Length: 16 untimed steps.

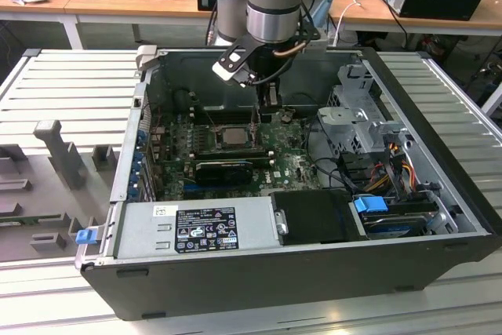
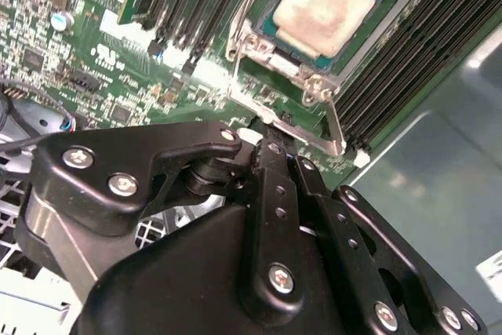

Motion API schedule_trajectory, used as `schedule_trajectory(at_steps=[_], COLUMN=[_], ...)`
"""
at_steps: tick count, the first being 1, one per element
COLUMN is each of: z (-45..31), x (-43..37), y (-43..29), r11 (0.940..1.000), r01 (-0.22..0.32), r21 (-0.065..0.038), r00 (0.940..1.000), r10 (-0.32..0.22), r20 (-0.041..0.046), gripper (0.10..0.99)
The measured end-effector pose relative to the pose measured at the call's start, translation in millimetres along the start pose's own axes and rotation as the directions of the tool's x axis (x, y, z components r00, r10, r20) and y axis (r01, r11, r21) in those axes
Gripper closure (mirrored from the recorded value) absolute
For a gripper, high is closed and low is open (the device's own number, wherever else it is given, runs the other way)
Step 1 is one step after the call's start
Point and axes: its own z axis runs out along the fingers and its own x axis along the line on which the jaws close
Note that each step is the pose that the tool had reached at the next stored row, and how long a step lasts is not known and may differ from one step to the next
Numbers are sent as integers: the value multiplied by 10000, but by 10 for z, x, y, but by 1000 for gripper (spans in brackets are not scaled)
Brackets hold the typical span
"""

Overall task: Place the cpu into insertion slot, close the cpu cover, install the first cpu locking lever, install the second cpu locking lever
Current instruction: 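Close the cpu cover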

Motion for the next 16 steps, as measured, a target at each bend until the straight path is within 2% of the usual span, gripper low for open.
schedule_trajectory(at_steps=[7,9,12,16], z=[7,34,125,167], x=[3,3,3,2], y=[-159,-181,-198,-225], r11=[10000,10000,10000,10000], r01=[8,10,20,18], r21=[0,0,0,33], r00=[10000,10000,10000,10000], r10=[-8,-10,-20,-18], r20=[-2,-1,-3,0], gripper=[980,980,980,980])
